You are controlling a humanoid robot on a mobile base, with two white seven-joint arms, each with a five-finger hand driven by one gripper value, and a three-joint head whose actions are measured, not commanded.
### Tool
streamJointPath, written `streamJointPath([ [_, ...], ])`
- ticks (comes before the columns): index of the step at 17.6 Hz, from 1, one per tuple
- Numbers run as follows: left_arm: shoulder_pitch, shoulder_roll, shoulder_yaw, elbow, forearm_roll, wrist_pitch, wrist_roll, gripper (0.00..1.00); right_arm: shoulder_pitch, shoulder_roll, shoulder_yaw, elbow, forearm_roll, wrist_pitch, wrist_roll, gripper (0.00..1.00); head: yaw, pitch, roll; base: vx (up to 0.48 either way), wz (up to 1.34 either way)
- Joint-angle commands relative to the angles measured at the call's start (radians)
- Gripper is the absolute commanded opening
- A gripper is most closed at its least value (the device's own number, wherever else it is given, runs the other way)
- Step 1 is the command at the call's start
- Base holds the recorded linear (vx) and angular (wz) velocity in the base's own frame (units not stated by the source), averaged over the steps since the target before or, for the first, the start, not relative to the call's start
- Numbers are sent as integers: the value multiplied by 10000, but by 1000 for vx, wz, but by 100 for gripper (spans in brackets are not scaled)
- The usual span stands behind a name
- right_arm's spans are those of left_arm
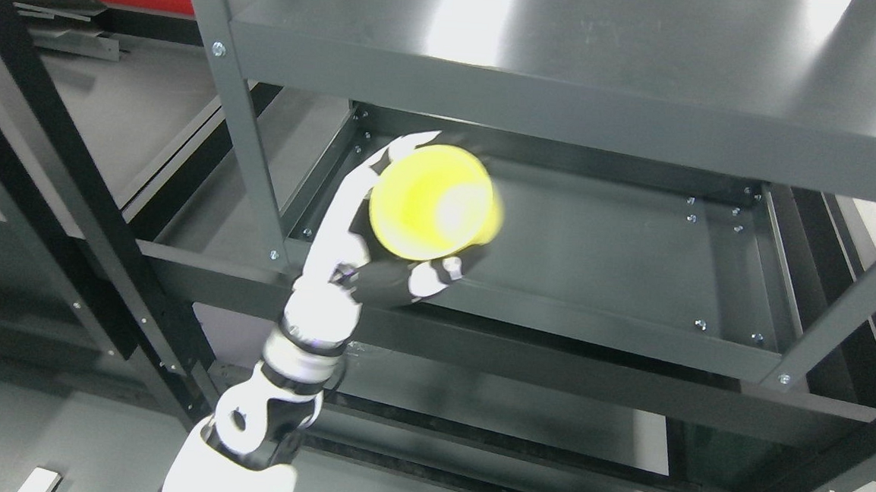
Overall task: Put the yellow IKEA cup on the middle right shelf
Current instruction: 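Raise the yellow cup with the left hand up to the shelf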
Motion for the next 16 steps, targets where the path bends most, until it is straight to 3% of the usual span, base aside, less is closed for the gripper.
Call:
streamJointPath([
  [1,-2207,173,-3129,-250,319,637,73,0,139,-175,169,1,-245,7,-8,99,0,0,0,128,-23],
  [3,-2744,173,-3177,-250,519,837,851,0,139,-175,169,1,-245,7,-8,99,0,0,0,82,-60],
  [5,-3966,173,-2827,-235,992,1127,2702,0,139,-175,169,1,-245,7,-8,99,0,0,0,78,-55],
  [8,-5397,173,-2457,-189,1790,2168,4012,0,139,-175,169,1,-245,7,-8,99,0,0,0,45,-55],
  [12,-6319,173,-2180,546,2298,5126,6311,0,139,-175,169,1,-245,7,-8,99,0,-1,0,11,-12],
  [16,-6947,173,-1982,1481,3018,8408,7204,0,139,-175,169,1,-245,7,-8,99,0,-1,0,0,0],
])
